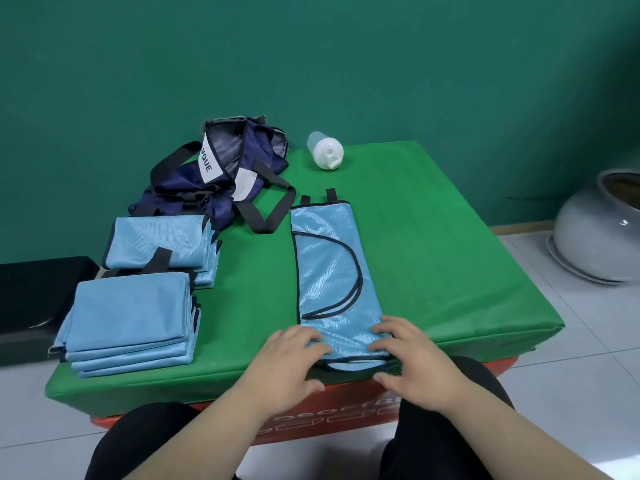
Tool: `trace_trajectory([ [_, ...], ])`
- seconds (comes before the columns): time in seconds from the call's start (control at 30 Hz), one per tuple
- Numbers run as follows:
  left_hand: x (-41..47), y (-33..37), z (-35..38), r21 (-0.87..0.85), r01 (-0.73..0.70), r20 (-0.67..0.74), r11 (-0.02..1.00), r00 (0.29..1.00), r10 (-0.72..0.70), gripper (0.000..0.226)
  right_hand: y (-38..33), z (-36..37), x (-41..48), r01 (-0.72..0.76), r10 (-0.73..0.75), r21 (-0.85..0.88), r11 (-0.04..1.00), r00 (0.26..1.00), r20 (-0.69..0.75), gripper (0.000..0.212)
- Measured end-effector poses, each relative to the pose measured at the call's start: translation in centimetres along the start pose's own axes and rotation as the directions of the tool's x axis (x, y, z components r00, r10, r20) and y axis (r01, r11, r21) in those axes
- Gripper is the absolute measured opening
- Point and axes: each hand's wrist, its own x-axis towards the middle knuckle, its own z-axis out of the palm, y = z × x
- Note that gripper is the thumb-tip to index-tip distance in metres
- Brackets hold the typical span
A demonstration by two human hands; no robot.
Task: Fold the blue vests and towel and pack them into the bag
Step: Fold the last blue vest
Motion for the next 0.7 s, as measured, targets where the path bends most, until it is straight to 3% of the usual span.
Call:
trace_trajectory([
  [0.17,1.0,0.4,-0.3,0.018,0.039,-0.094,0.999,0.995,-0.038,0.027,0.0,0.2,0.4,0.011,-0.008,0.022,1.0,0.991,-0.135,0.025],
  [0.43,2.4,0.7,-0.9,-0.298,0.258,-0.023,0.919,0.96,-0.278,0.02,-0.1,0.0,1.0,0.008,0.004,0.067,0.998,0.984,-0.176,0.036],
  [0.7,1.6,0.6,-0.8,-0.256,0.244,-0.024,0.935,0.966,-0.259,0.025,0.1,0.5,0.9,0.041,-0.037,0.021,0.999,0.988,-0.151,0.031],
])
